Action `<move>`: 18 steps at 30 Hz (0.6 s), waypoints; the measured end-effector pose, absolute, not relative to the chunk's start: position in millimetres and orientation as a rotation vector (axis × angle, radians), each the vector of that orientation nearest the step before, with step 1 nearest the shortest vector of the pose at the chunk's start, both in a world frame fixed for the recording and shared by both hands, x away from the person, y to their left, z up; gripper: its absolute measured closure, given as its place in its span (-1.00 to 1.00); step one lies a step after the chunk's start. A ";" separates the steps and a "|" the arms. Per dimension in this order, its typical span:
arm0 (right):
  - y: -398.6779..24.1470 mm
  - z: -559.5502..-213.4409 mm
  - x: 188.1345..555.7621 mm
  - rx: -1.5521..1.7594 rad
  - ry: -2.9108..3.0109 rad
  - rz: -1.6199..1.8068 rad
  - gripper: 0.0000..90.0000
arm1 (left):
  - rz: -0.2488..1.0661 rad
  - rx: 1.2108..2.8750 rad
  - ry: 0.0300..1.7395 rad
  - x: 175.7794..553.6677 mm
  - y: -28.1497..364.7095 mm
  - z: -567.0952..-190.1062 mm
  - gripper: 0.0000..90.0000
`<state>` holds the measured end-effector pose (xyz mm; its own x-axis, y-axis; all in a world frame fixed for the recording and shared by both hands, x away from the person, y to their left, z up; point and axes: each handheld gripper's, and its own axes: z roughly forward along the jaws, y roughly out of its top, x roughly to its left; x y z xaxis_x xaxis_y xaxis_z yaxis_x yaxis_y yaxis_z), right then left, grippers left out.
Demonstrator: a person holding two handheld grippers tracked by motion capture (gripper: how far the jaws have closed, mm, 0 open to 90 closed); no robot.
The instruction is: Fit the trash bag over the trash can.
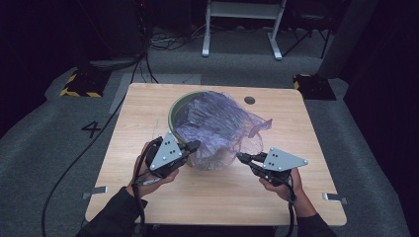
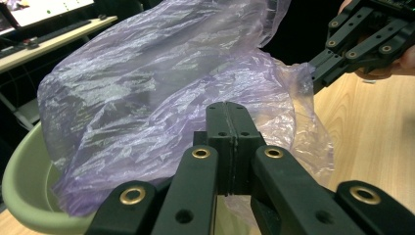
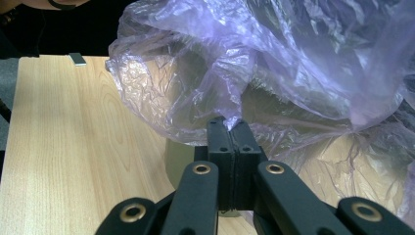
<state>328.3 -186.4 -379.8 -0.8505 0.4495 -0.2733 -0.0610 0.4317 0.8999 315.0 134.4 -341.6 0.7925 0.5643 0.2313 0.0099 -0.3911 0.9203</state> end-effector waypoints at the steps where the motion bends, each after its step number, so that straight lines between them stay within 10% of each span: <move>1: -186.1 -379.9 328.3 0.327 2.211 1.414 1.00 | 0.637 1.890 0.428 314.4 136.3 -341.0 0.94; 5: -184.8 -379.1 328.1 0.324 2.208 1.416 1.00 | 0.619 1.861 0.385 307.4 139.7 -337.2 0.68; 11: -183.1 -379.1 328.4 0.321 2.209 1.412 1.00 | 0.584 1.853 0.379 300.3 129.2 -333.0 -0.43; 18: -180.3 -378.4 327.0 0.301 2.214 1.405 1.00 | 0.622 1.905 0.401 305.7 112.6 -333.4 -0.39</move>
